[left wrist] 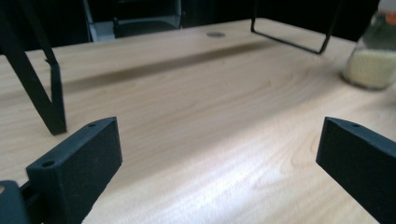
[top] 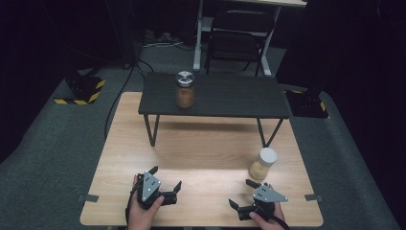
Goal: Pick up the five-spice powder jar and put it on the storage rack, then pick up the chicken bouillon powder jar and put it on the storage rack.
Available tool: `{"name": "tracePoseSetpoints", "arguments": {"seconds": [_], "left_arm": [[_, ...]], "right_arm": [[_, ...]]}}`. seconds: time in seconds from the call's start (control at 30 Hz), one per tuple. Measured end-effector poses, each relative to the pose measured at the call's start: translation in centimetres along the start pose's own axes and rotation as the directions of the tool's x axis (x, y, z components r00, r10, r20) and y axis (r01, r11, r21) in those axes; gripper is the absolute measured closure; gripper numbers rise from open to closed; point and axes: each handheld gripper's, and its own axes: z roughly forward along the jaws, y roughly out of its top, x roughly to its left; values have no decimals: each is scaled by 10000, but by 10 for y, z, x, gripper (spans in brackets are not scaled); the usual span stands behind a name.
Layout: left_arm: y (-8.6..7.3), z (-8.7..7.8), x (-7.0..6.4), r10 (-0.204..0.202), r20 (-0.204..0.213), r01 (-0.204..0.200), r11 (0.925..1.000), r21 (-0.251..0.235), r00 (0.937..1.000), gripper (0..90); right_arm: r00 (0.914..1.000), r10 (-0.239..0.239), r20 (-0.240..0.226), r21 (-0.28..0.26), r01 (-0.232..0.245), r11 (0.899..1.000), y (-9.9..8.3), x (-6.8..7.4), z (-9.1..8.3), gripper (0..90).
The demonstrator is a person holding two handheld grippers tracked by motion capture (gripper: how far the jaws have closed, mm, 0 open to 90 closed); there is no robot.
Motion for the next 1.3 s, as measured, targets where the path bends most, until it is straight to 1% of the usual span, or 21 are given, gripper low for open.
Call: {"name": "tracePoseSetpoints", "arguments": {"seconds": [0.03, 0.07, 0.1, 0.2, 0.33, 0.43, 0.67, 0.73, 0.83, 0.93, 1.03, 1.23, 1.3], "left_arm": [[-1, 0, 0, 7, 39, -8, 9999, 136, 10000, 5], [-1, 0, 0, 7, 39, -8, 9999, 136, 10000, 5], [-1, 1, -1, 108, 49, -109, 9995, 286, 9999, 4], [-1, 1, -1, 121, 87, -124, 9991, 414, 9999, 4], [-2, 4, -3, 144, 148, -155, 9970, 761, 9998, 5], [-2, 4, -3, 202, 197, -216, 9970, 738, 9996, 5], [1, 5, -5, 421, 241, -442, 9946, 944, 9988, 5], [1, 5, -5, 370, 256, -393, 9946, 964, 9990, 5], [0, 3, -2, 169, 296, -196, 9954, 936, 9994, 5], [0, 3, -2, 133, 330, -164, 9953, 957, 9994, 5], [-1, 1, -3, 279, 345, -310, 9953, 915, 9990, 5], [-2, 1, -3, 263, 344, -291, 9959, 856, 9991, 5], [-2, 1, -4, 356, 357, -385, 9957, 846, 9987, 5]], "right_arm": [[10000, -23, 2, 14, 23, 10000, 0, 0, 0, 0], [10000, -26, 10, 17, 26, 10000, 0, 1, 0, 0], [10000, -19, 15, 19, 19, 10000, 0, 1, 0, 0], [10000, -29, 25, 23, 29, 10000, 1, 1, 1, 0], [9999, -85, 53, 71, 85, 9999, 2, 3, 1, 0], [9999, -80, 76, 83, 80, 9999, 2, 4, 1, 0], [9999, -69, 123, 128, 68, 9999, 3, 5, 2, 0], [9999, -64, 124, 132, 62, 9999, 3, 5, 2, 0], [9999, -85, 122, 121, 83, 9999, 2, 5, 2, 0], [9999, -114, 113, 123, 113, 9999, 2, 5, 2, 0], [9999, -107, 99, 175, 105, 9998, 4, 5, 3, 0], [10000, -65, -1, 176, 65, 9998, 4, 3, 4, 0], [9999, -104, 22, 122, 104, 9999, 3, 4, 3, 0]]}}
